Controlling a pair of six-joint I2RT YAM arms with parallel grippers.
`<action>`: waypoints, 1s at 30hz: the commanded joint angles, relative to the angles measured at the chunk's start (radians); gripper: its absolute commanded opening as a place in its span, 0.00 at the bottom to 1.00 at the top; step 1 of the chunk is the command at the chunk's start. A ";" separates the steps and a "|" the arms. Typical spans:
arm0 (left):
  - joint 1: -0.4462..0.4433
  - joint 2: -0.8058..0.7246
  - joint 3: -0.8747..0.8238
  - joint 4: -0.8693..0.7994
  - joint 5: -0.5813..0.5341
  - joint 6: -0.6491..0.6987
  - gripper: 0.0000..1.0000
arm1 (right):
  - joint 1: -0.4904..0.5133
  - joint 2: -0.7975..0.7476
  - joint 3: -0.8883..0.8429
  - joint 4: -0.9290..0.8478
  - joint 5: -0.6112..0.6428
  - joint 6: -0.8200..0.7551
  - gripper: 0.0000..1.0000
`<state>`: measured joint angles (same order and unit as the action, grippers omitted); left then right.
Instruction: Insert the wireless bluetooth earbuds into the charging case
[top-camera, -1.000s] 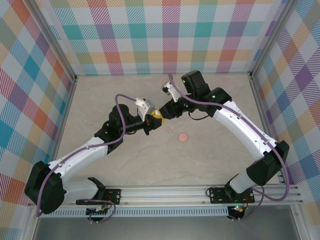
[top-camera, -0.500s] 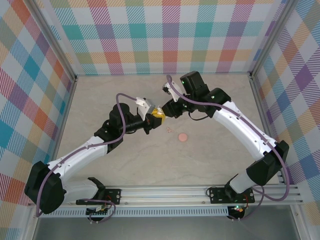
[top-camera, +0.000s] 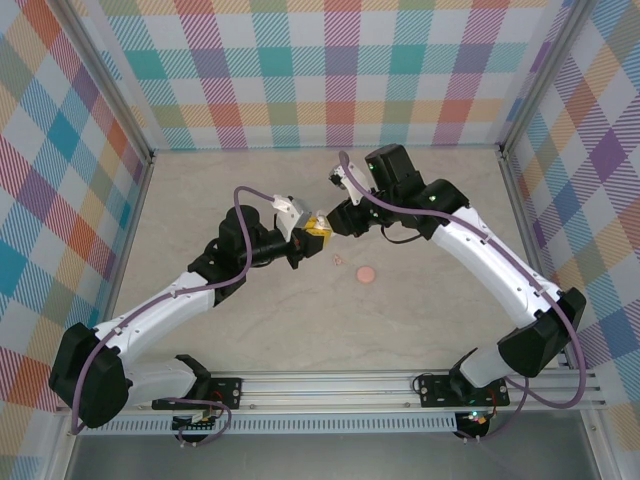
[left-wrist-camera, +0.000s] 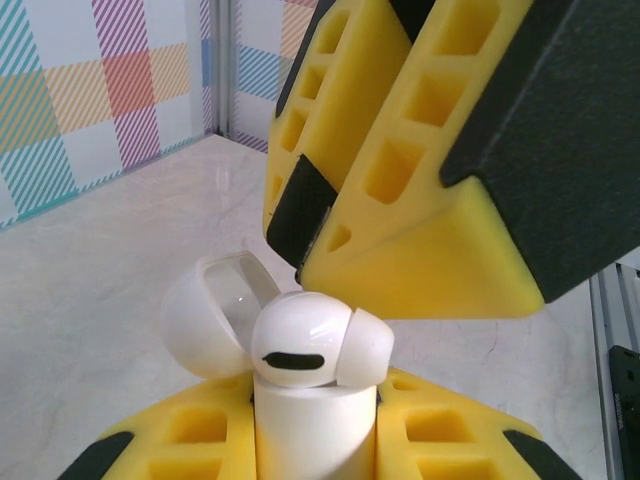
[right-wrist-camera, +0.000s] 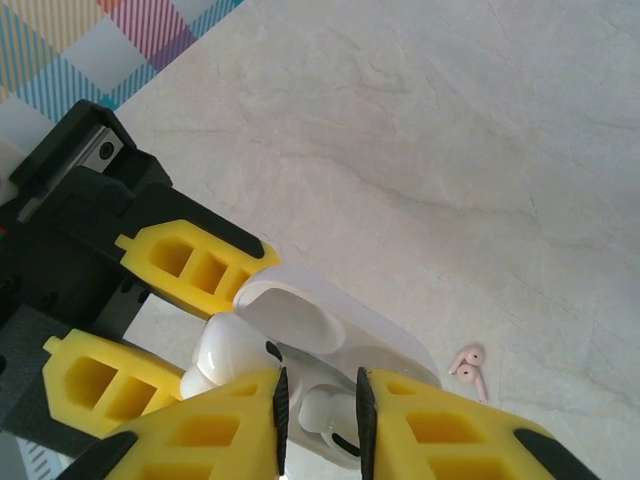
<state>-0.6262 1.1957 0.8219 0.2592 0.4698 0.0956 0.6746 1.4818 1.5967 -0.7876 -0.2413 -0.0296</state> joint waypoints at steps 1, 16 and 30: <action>-0.008 -0.005 0.030 0.000 0.014 0.013 0.00 | -0.003 -0.018 -0.009 0.007 0.024 0.020 0.29; -0.009 0.003 0.028 -0.001 0.010 0.007 0.00 | -0.003 -0.064 -0.018 0.051 -0.126 0.036 0.46; -0.008 0.003 0.036 0.003 0.023 0.003 0.00 | -0.003 0.016 0.026 0.024 -0.158 0.042 0.50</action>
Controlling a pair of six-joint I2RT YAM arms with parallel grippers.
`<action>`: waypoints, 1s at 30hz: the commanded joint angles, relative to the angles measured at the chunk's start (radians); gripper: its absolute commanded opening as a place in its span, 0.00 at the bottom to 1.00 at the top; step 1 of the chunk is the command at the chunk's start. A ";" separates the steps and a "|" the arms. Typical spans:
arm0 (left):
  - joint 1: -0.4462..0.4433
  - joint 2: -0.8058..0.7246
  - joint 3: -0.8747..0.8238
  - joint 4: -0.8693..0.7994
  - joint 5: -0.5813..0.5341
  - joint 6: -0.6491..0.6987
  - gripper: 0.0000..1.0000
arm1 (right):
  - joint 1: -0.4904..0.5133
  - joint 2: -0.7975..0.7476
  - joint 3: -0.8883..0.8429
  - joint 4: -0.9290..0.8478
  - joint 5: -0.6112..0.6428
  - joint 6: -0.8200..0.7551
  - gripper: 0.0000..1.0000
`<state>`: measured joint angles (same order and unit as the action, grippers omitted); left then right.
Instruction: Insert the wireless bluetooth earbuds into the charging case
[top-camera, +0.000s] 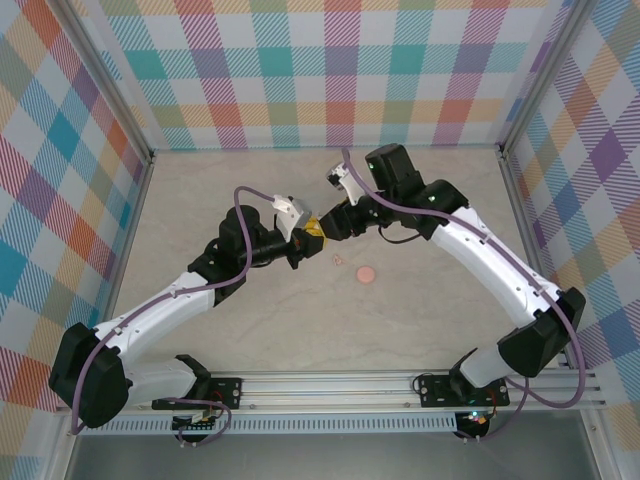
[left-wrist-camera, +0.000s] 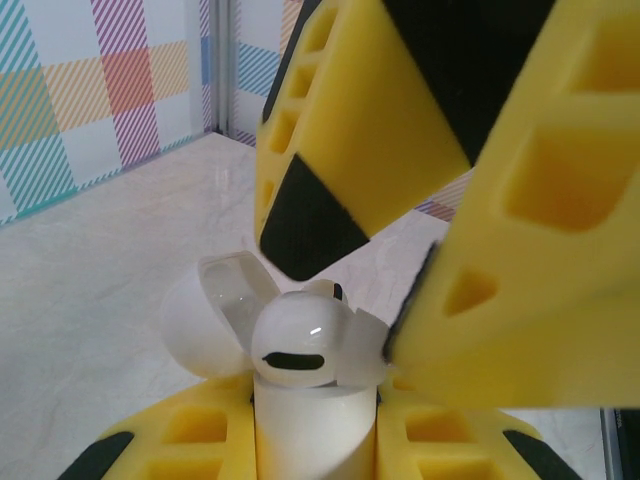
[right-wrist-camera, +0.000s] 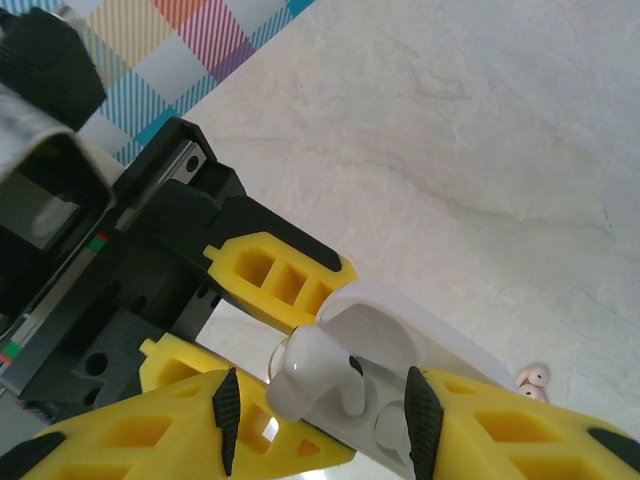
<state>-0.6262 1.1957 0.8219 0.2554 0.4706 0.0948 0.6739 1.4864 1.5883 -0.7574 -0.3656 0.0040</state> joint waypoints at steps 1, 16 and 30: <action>-0.009 0.003 0.036 0.007 0.023 0.003 0.00 | -0.002 0.014 0.035 -0.007 -0.034 0.009 0.50; -0.009 -0.002 0.029 0.017 0.017 -0.002 0.00 | -0.004 0.017 0.029 -0.005 0.001 0.022 0.29; -0.008 -0.019 -0.026 0.156 0.039 -0.071 0.00 | -0.070 -0.021 -0.045 0.087 -0.125 0.074 0.21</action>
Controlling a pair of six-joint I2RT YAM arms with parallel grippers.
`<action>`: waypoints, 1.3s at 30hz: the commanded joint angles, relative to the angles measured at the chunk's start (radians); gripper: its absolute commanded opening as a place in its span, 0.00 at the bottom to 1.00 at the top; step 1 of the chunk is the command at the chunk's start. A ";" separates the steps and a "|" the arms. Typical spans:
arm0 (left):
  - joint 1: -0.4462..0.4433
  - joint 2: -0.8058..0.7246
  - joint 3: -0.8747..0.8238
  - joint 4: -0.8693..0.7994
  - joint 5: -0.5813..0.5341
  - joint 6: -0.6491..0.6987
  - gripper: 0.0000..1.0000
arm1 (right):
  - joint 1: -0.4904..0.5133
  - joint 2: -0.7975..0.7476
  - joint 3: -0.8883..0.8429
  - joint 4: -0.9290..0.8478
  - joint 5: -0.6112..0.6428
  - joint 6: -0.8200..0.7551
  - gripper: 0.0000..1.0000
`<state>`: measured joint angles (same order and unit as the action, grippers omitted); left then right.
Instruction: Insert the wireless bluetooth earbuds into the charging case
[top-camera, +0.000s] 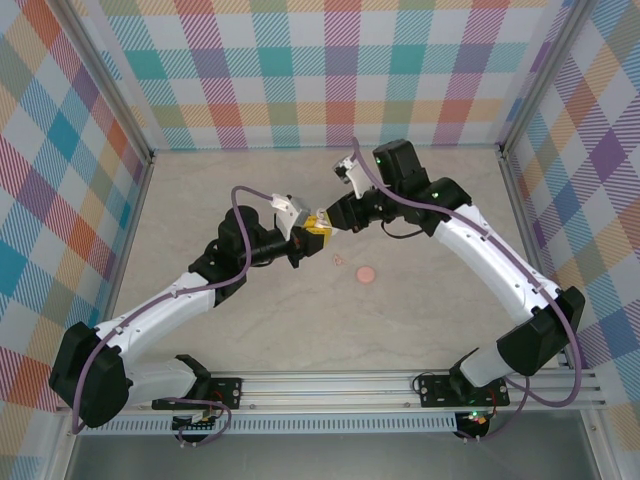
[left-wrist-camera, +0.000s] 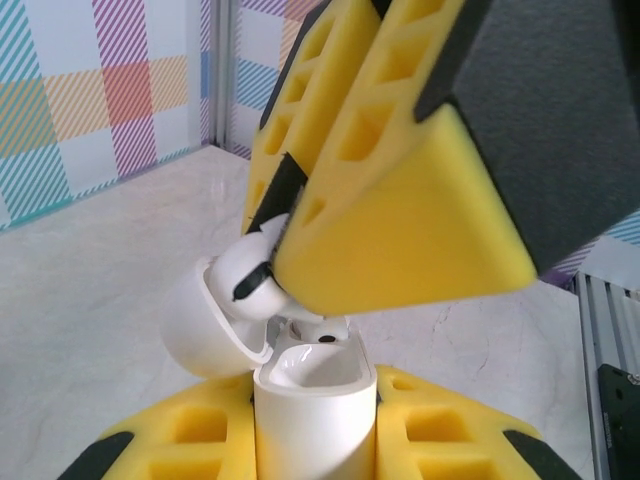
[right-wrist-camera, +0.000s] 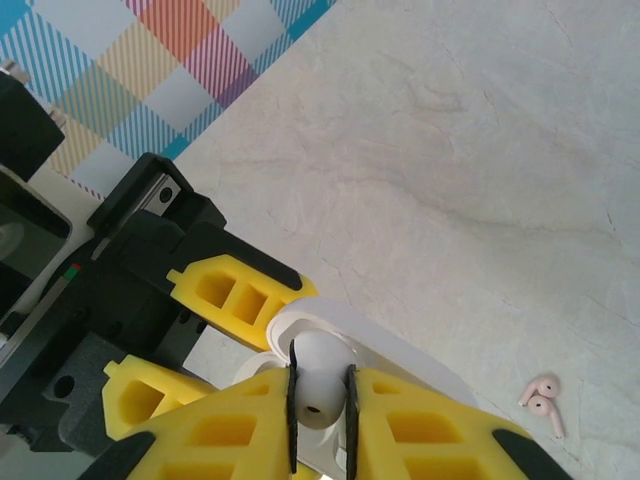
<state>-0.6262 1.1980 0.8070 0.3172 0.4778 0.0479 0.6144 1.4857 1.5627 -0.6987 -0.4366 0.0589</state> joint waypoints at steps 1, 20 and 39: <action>-0.009 -0.023 -0.014 0.104 0.035 -0.029 0.00 | -0.013 -0.019 -0.021 0.029 -0.064 0.022 0.21; -0.003 0.005 -0.046 0.232 -0.015 -0.133 0.00 | -0.029 -0.092 -0.068 0.142 -0.130 0.069 0.07; -0.003 0.012 -0.129 0.473 -0.030 -0.172 0.00 | -0.042 -0.117 -0.111 0.272 -0.236 0.145 0.01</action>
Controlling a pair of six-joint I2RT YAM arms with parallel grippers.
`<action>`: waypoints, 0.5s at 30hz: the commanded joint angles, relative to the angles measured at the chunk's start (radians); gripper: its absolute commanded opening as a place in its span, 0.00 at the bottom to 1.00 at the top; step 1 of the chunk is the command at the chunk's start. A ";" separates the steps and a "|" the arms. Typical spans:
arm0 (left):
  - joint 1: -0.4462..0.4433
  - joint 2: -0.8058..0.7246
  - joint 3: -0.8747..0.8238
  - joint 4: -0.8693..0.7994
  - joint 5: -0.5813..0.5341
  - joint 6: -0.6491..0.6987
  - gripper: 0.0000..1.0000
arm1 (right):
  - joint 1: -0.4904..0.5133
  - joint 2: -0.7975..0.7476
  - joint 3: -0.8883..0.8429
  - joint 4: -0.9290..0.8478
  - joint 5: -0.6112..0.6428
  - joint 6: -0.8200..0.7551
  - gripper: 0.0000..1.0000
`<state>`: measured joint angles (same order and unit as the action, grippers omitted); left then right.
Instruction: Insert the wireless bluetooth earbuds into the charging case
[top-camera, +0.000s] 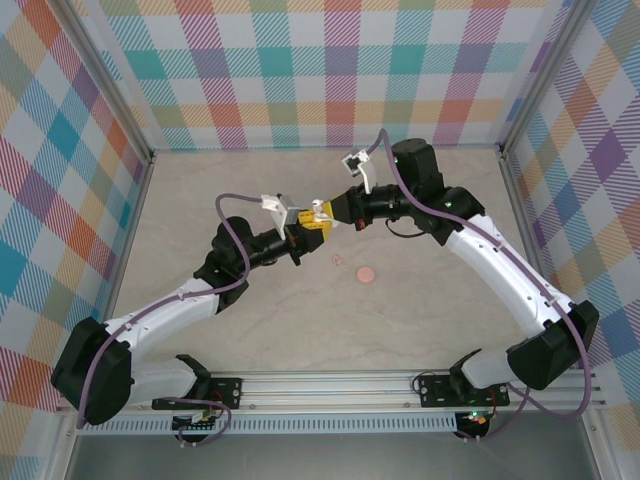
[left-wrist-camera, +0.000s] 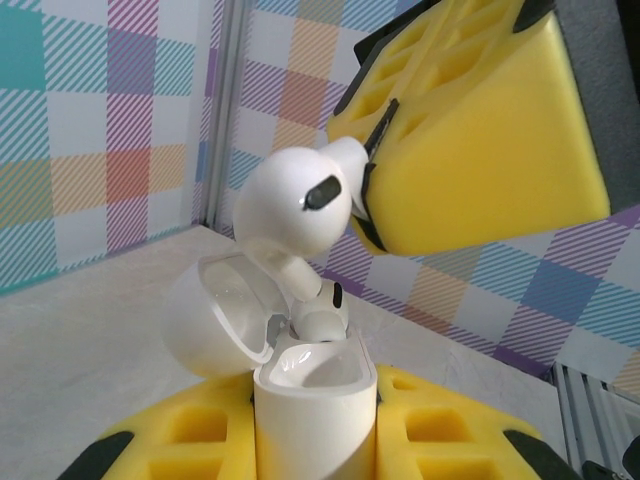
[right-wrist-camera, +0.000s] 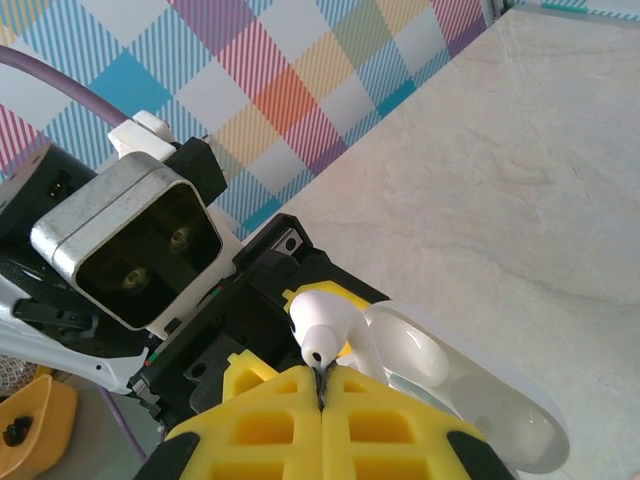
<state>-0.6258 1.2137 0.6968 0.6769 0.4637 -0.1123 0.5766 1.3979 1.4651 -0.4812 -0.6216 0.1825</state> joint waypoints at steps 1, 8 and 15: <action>-0.003 -0.001 -0.019 0.121 -0.019 -0.013 0.00 | -0.004 -0.030 -0.015 0.056 -0.058 0.024 0.01; -0.002 0.007 -0.028 0.187 -0.037 -0.029 0.00 | -0.004 -0.028 -0.032 0.078 -0.104 0.035 0.01; -0.005 0.021 -0.026 0.211 -0.027 -0.026 0.00 | -0.004 -0.024 -0.035 0.084 -0.126 0.038 0.02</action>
<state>-0.6258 1.2274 0.6754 0.8185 0.4328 -0.1333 0.5762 1.3964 1.4349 -0.4370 -0.7040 0.2111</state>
